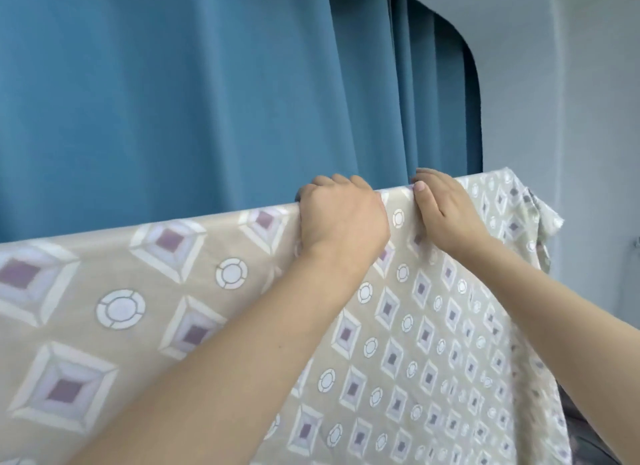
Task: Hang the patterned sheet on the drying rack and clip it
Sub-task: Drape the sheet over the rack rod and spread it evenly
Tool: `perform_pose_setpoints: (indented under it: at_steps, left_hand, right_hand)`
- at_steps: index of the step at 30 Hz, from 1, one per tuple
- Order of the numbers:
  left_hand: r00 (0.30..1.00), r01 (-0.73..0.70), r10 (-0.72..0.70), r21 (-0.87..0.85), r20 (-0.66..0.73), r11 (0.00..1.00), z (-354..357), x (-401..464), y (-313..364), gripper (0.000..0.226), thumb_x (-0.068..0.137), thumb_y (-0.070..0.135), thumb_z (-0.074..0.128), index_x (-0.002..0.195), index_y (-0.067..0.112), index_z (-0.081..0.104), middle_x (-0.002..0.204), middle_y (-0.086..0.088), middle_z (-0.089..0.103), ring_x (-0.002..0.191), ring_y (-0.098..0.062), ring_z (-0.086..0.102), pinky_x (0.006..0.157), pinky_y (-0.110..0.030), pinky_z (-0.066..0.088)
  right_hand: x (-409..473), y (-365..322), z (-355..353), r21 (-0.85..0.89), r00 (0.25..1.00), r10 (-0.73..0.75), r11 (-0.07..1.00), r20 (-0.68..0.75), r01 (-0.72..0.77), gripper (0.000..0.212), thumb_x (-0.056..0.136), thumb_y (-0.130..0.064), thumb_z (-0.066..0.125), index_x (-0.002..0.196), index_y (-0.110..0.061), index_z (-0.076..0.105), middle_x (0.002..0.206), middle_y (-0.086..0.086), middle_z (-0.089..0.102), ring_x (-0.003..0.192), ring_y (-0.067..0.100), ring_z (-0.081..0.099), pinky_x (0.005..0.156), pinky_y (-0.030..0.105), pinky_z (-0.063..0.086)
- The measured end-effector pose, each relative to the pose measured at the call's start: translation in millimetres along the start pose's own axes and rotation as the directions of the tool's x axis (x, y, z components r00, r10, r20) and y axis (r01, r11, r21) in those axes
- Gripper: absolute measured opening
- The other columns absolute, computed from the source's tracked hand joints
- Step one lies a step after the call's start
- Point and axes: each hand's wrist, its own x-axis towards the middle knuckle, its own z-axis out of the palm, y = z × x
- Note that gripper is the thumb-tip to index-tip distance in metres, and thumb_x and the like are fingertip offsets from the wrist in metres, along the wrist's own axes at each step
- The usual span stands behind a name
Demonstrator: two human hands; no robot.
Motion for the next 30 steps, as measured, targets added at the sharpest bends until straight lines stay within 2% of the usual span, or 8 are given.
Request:
perform_pose_setpoints:
  at_steps: [1,3,7,11,16,20,24,30]
  left_hand:
    - [1.0,-0.013,0.013,-0.004,0.004,1.0,4,6,10,0.03,0.099,0.028,0.033,0.107,0.008,0.053,0.104,-0.015,0.061,0.092,-0.033,0.056,0.081,-0.043,0.046]
    - [0.999,-0.042,0.041,-0.011,-0.01,0.999,11,17,32,0.031,0.099,0.028,0.033,0.111,0.007,0.052,0.106,-0.016,0.06,0.094,-0.033,0.055,0.083,-0.045,0.044]
    - [0.987,-0.124,0.12,-0.031,-0.104,0.992,31,38,79,0.044,0.1,0.034,0.029,0.127,0.004,0.048,0.119,-0.018,0.056,0.11,-0.038,0.05,0.104,-0.054,0.031]
    - [0.961,-0.217,0.195,-0.098,-0.199,0.971,54,51,133,0.059,0.101,0.039,0.028,0.143,0.0,0.035,0.144,-0.021,0.04,0.136,-0.043,0.03,0.117,-0.056,0.01]
    - [0.926,-0.35,0.295,-0.24,-0.236,0.905,77,62,201,0.062,0.1,0.037,0.029,0.148,-0.001,0.028,0.155,-0.019,0.027,0.146,-0.039,0.014,0.119,-0.054,0.002]
    - [0.899,-0.435,0.391,-0.3,-0.198,0.849,93,63,251,0.061,0.101,0.035,0.025,0.15,0.0,0.022,0.158,-0.019,0.019,0.147,-0.038,0.007,0.118,-0.054,-0.004]
    - [0.858,-0.513,0.483,-0.324,-0.175,0.795,105,64,305,0.058,0.101,0.03,0.022,0.151,0.001,0.018,0.159,-0.018,0.015,0.148,-0.037,0.002,0.118,-0.054,-0.007]
    - [0.841,-0.538,0.497,-0.239,-0.213,0.808,109,101,358,0.058,0.095,0.02,0.027,0.148,-0.003,0.024,0.155,-0.022,0.024,0.147,-0.04,0.008,0.118,-0.055,-0.005]
  right_hand:
    - [-2,14,-3,-0.007,1.0,0.029,1.0,0.007,-0.029,0.052,0.102,-0.036,0.025,0.125,-0.002,0.057,0.134,0.012,0.054,0.129,0.026,0.043,0.109,0.031,0.028]
    - [-5,40,-11,-0.021,0.997,0.074,0.997,0.034,-0.073,0.057,0.101,-0.043,0.023,0.138,-0.006,0.047,0.145,0.009,0.044,0.138,0.022,0.034,0.114,0.032,0.022]
    - [-16,88,-34,-0.09,0.987,0.138,0.987,0.081,-0.131,0.064,0.1,-0.051,0.021,0.145,-0.008,0.038,0.153,0.008,0.034,0.144,0.019,0.026,0.118,0.035,0.018]
    - [-33,132,-60,-0.217,0.971,0.208,0.96,0.12,-0.179,0.058,0.103,-0.046,0.026,0.147,-0.009,0.035,0.156,0.007,0.03,0.146,0.018,0.02,0.119,0.034,0.013]
    - [-60,179,-96,-0.352,0.937,0.32,0.9,0.138,-0.255,0.053,0.102,-0.034,0.036,0.148,-0.009,0.031,0.157,0.008,0.027,0.145,0.022,0.021,0.118,0.034,0.016]
    - [-85,200,-124,-0.472,0.899,0.417,0.825,0.136,-0.311,0.053,0.098,-0.018,0.044,0.147,-0.003,0.032,0.155,0.013,0.029,0.144,0.026,0.024,0.117,0.034,0.016]
    - [-108,227,-148,-0.555,0.836,0.536,0.734,0.119,-0.391,0.052,0.098,-0.016,0.042,0.146,-0.003,0.031,0.152,0.012,0.034,0.141,0.027,0.029,0.114,0.034,0.021]
    - [-86,288,-151,-0.463,0.699,0.699,0.675,0.151,-0.574,0.048,0.1,-0.022,0.038,0.146,-0.011,0.032,0.15,0.009,0.038,0.137,0.026,0.034,0.111,0.036,0.028]
